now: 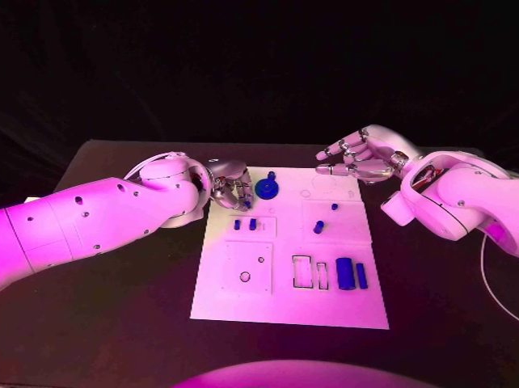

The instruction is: Assemble the parts on the task board

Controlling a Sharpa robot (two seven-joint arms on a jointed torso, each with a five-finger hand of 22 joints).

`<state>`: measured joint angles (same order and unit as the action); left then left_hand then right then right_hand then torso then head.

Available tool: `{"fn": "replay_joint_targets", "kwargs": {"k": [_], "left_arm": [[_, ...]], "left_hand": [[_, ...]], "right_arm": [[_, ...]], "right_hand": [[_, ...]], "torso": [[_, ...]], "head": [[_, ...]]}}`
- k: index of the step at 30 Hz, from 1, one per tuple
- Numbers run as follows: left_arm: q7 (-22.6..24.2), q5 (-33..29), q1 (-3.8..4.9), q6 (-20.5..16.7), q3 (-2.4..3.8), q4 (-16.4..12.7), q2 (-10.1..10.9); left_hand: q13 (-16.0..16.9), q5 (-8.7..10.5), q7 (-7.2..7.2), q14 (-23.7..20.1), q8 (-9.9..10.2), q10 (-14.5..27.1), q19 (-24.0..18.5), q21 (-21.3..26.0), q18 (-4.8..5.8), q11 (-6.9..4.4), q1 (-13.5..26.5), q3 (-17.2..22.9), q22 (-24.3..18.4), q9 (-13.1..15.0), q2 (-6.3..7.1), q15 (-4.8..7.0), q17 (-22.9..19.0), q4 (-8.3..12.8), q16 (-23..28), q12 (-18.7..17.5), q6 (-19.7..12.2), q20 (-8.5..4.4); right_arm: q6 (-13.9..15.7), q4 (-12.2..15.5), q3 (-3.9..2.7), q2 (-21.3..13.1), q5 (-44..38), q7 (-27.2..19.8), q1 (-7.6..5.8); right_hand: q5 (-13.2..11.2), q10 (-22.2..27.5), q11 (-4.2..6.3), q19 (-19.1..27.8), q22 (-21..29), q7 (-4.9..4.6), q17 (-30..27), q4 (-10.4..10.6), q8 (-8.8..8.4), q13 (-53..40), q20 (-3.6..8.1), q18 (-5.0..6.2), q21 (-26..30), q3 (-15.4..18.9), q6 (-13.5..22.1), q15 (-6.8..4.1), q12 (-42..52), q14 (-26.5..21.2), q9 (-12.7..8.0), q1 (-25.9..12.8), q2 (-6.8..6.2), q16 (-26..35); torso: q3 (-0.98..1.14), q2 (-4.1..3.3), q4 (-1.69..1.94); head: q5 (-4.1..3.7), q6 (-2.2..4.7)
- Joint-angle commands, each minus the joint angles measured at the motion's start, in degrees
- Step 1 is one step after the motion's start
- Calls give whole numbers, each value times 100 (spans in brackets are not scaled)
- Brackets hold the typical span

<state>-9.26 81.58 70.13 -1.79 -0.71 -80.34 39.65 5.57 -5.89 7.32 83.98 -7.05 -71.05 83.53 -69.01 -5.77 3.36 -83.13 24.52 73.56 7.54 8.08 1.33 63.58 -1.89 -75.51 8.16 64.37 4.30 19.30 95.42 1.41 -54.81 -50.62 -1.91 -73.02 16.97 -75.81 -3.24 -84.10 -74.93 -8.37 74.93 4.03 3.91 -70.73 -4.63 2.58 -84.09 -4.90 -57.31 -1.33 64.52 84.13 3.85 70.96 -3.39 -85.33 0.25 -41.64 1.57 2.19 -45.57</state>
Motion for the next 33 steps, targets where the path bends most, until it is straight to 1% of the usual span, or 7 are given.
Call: {"fn": "replay_joint_targets", "kwargs": {"k": [1, 14, 20, 24, 26, 27, 33], "left_arm": [[2, 76, -18, 91, -2, 22, -44], [-1, 117, -32, 208, -4, 77, -110], [-16, 133, -33, 232, -5, 102, -126], [-63, 140, -33, 266, -6, 117, -134], [-88, 142, -32, 289, -6, 131, -138], [-95, 142, -32, 292, -6, 135, -139], [-108, 144, -32, 280, -7, 146, -146]], "left_hand": [[-8, 5, 6, 137, 39, -33, 19, -33, 117, -7, 50, 33, 1, -7, -18, 7, -5, 2, 11, -23, 34, 6], [-8, 4, 2, 136, 44, -39, 22, -46, 119, -9, 51, 38, 14, -11, -12, 9, -14, 10, 13, -31, 39, 6], [-10, 4, 3, 132, 55, -37, 21, -48, 119, -7, 58, 41, 18, -17, 0, 9, -28, 17, 19, -45, 34, 6], [-26, 2, 34, 121, 121, 5, 8, -36, 119, 19, 107, 61, 18, -53, 32, -9, -66, 26, 30, -120, -22, 15], [-56, -3, 76, 107, 265, 104, -18, 13, 113, 66, 159, 86, -10, -126, 88, -49, -104, 30, 41, -219, -225, 39], [-67, -3, 83, 100, 294, 143, -29, 33, 110, 82, 177, 96, -22, -144, 104, -59, -120, 30, 47, -255, -262, 48], [-109, -2, 130, 78, 345, 274, -63, 98, 98, 142, 236, 139, -58, -203, 161, -106, -174, 37, 60, -378, -345, 90]], "right_arm": [[-77, 0, 0, 8, -15, -32, 4], [-84, 1, 0, 11, -15, -31, 5], [-81, 2, 0, 11, -15, -33, 5], [-78, 3, 0, 10, -14, -32, 5], [-75, 4, 0, 7, -12, -33, 5], [-74, 5, 0, 6, -11, -33, 5], [-70, 7, 0, 2, -10, -32, 5]], "right_hand": [[36, 4, 12, 30, -177, 27, 662, -12, 39, -5, -21, 22, 37, 36, -19, 14, 18, 398, 6, 10, 51, 21], [36, 4, 12, 30, -177, 27, 662, -12, 39, -5, -21, 22, 37, 36, -19, 14, 18, 398, 6, 10, 51, 21], [36, 4, 12, 30, -177, 27, 662, -12, 39, -5, -21, 22, 37, 36, -19, 14, 18, 398, 6, 10, 51, 21], [36, 4, 12, 30, -177, 27, 662, -12, 39, -5, -21, 22, 37, 36, -19, 14, 18, 398, 6, 10, 51, 21], [36, 4, 12, 30, -177, 27, 662, -12, 39, -5, -21, 22, 37, 36, -19, 14, 18, 398, 6, 10, 51, 21], [36, 4, 12, 30, -177, 27, 662, -12, 39, -5, -21, 22, 37, 36, -19, 14, 18, 398, 6, 10, 51, 21], [36, 4, 12, 30, -177, 27, 662, -12, 39, -5, -21, 22, 37, 36, -19, 14, 18, 398, 6, 10, 51, 21]], "torso": [[0, -3, -1], [1, 1, 0], [3, 5, 3], [1, 2, -1], [2, 3, -1], [3, 3, 0], [2, 1, 1]], "head": [[-7, -5], [-6, -21], [-6, -12], [-3, -16], [-5, -16], [-4, -12], [-7, -9]]}}
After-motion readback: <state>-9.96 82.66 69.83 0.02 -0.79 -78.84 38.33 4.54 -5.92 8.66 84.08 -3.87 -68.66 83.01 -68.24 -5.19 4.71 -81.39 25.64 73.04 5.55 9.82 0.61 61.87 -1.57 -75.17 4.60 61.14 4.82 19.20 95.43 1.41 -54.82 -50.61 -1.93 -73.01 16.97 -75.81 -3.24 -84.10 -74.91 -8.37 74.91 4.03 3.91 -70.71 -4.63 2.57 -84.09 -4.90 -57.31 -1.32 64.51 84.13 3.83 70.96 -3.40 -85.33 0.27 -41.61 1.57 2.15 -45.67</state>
